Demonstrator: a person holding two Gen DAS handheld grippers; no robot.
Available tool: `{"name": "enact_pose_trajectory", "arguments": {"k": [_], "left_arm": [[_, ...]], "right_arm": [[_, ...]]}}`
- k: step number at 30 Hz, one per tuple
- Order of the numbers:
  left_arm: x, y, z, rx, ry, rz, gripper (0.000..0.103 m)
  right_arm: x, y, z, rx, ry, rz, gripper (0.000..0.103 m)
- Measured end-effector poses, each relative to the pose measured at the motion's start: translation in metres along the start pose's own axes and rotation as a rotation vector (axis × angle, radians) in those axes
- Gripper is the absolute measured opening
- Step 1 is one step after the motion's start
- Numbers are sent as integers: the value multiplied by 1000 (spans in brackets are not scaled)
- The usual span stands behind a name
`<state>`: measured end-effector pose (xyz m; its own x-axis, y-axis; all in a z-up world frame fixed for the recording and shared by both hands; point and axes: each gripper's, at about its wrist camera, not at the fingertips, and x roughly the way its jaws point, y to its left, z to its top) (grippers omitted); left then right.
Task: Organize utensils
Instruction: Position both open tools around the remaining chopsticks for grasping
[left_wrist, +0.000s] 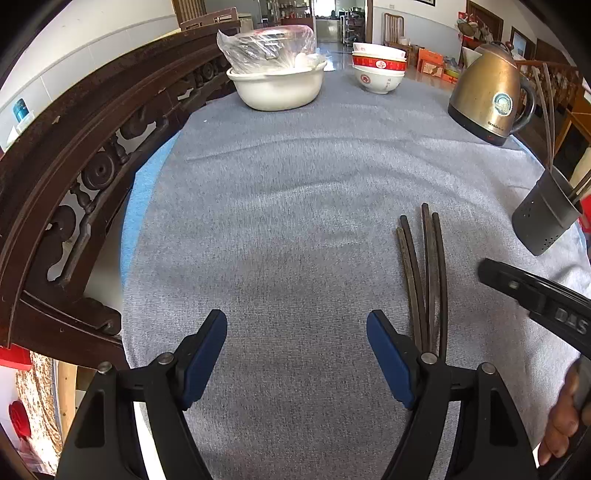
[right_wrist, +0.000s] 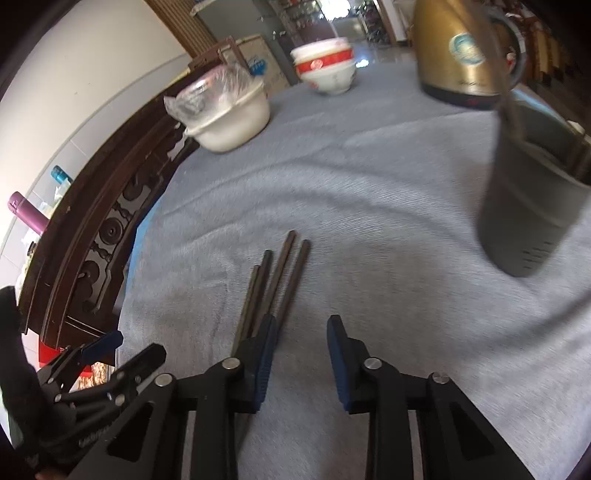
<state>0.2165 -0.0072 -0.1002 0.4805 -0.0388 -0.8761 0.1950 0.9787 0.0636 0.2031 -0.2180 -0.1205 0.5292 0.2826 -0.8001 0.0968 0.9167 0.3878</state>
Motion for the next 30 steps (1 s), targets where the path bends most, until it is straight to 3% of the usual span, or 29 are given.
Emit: {"name": "enact_pose_trajectory", "arguments": {"k": [9,15,22,30], "left_arm": [[12,9,6,-23,29,-11,79],[18,15,12,-34,41,-14,79],[22,16,18,-30,45,-28,79],[34,-7,32,17,97,-131,79]], "right_arm": [[37,16,3,-47,75,-35,25],[38,19,1,-107,73,-85,19],[27,4,-2,-127,59,-156,19],[15,-19,-7,-135,41,-193,19]]}}
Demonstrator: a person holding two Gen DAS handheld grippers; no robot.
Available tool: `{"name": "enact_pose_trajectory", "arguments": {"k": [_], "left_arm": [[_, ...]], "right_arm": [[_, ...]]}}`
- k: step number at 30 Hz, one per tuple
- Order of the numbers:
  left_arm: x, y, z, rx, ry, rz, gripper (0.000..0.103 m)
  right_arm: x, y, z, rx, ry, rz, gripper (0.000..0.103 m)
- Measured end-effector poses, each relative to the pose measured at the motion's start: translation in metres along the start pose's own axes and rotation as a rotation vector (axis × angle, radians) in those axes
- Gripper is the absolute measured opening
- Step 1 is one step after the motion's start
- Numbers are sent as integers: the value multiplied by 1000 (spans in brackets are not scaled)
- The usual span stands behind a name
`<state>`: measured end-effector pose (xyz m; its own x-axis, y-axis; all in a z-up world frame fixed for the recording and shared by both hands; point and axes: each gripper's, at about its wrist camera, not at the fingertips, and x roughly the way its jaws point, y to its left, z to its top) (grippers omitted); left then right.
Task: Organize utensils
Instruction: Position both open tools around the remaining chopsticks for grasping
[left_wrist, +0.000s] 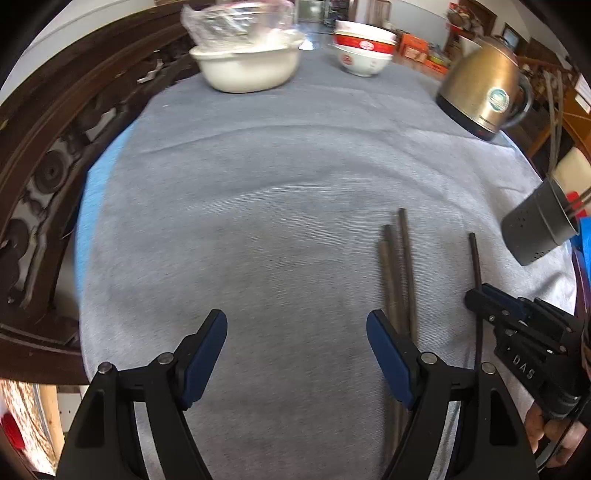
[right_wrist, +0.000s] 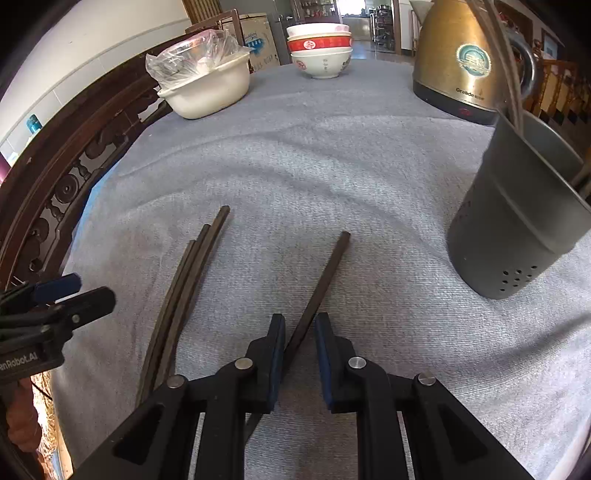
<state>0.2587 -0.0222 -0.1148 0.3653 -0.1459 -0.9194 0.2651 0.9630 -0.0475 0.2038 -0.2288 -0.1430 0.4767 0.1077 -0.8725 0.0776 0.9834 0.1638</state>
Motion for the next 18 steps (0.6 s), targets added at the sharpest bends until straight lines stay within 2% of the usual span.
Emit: {"name": "enact_pose_trajectory", "arguments": {"k": [6,18], "left_arm": [[12,-22,8,47,42,-54,79],[35,-34,10,52,94,-59,79]], "right_arm": [[-2,-11,-2,20,1,51,19],[-6,-19,-9,38,-10,99,19]]}}
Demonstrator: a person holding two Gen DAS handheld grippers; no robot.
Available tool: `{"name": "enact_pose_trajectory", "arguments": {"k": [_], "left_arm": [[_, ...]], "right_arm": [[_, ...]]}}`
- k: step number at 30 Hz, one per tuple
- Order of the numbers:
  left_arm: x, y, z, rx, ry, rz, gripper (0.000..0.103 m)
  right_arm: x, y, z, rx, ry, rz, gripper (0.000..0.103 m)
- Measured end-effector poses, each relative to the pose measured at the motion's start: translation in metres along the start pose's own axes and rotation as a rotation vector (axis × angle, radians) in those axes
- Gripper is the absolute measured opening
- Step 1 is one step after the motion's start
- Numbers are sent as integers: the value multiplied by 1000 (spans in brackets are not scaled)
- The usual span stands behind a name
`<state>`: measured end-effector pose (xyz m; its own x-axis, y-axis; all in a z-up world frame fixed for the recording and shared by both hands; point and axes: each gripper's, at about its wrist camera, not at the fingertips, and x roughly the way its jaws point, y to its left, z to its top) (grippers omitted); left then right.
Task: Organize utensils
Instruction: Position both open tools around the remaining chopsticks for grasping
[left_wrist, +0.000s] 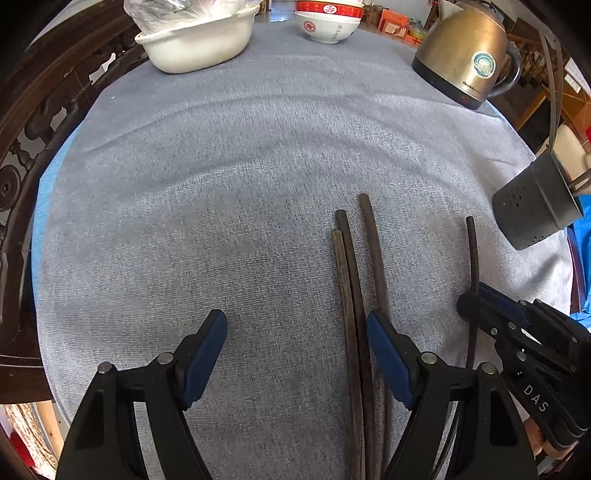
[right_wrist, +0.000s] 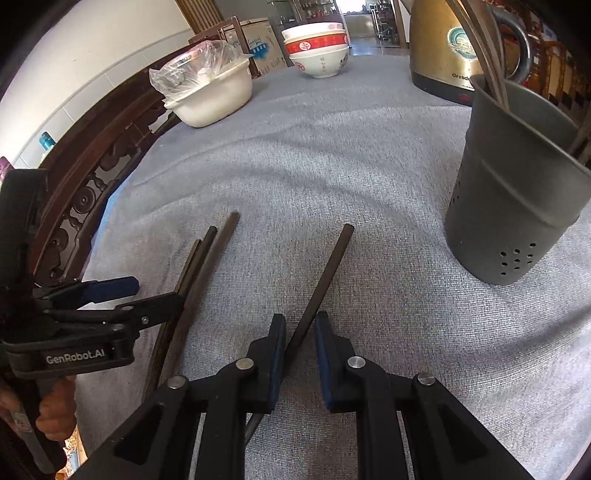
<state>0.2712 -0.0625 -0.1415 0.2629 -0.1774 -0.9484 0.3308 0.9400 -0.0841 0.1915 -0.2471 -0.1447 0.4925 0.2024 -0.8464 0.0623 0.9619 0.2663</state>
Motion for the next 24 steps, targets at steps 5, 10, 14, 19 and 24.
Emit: {"name": "enact_pose_trajectory", "arguments": {"k": [5,10,14,19,24], "left_arm": [[-3,4,-3,-6,-3,1,79],[-5,14,-8,-29,1,-10,79],[-7,19,-10,-33,3,-14,79],[-16,25,-17,-43,0,-20,79],[-21,31,-16,-57,-8,-19,79]], "right_arm": [[-1,-1,0,3,-4,11,19],[0,-2,-1,4,-9,17,19],[0,-2,-1,3,-12,18,19],[-1,-2,-2,0,-15,15,19],[-1,-2,-2,-3,-15,11,19]]}}
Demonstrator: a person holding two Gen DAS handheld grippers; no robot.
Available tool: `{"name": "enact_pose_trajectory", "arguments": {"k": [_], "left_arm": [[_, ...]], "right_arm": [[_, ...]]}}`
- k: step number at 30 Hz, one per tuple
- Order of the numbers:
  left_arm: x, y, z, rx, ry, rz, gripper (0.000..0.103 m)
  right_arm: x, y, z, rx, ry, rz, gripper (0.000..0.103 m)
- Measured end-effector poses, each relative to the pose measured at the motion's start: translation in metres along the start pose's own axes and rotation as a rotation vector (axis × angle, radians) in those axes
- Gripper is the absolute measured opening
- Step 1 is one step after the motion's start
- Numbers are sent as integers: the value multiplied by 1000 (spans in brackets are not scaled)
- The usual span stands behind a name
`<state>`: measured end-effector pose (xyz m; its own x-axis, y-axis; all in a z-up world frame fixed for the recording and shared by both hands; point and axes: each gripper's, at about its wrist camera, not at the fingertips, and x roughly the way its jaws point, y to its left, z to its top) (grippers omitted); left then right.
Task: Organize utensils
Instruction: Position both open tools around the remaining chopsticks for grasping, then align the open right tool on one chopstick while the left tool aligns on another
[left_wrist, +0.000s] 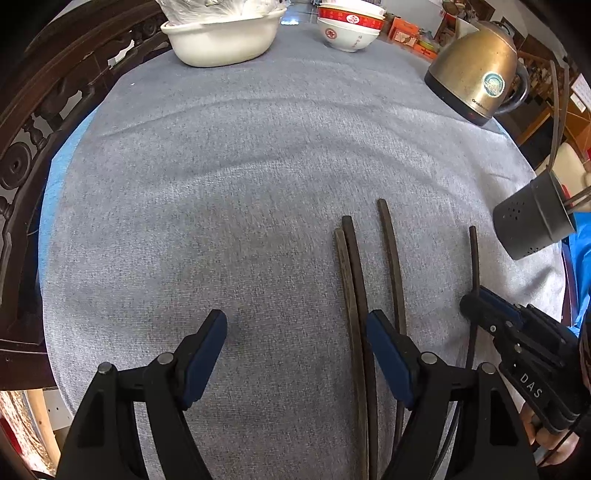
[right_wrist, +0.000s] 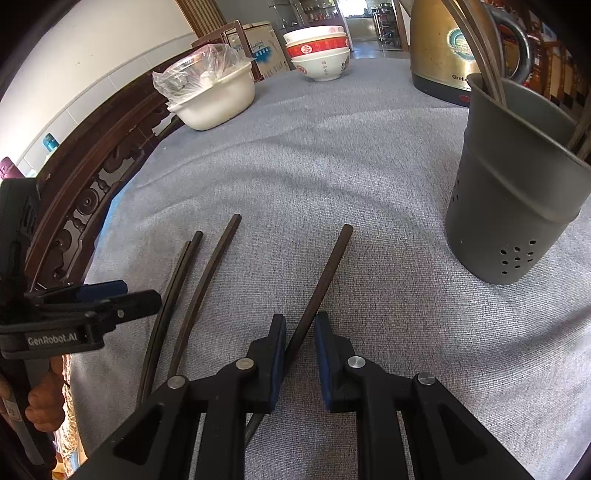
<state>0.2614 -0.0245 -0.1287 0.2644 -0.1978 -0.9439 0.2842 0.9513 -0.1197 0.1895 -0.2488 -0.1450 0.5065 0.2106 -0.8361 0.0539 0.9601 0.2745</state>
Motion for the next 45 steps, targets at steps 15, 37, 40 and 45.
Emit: {"name": "enact_pose_trajectory", "arguments": {"k": [15,37,40,45], "left_arm": [[2,9,-2,-11,12,18,79],[-3,13,-5,-16,32,39,78],[-1,10,-3,-11,29,45,76],[-1,5,-2,4,20,78,70]], "right_arm": [[0,1,0,-2,1,-3,19],[1,1,2,-8,-1,-7,19],[1,2,2,-13,-4,-13,19],[2,3,3,-16,-5,-15,19]]}}
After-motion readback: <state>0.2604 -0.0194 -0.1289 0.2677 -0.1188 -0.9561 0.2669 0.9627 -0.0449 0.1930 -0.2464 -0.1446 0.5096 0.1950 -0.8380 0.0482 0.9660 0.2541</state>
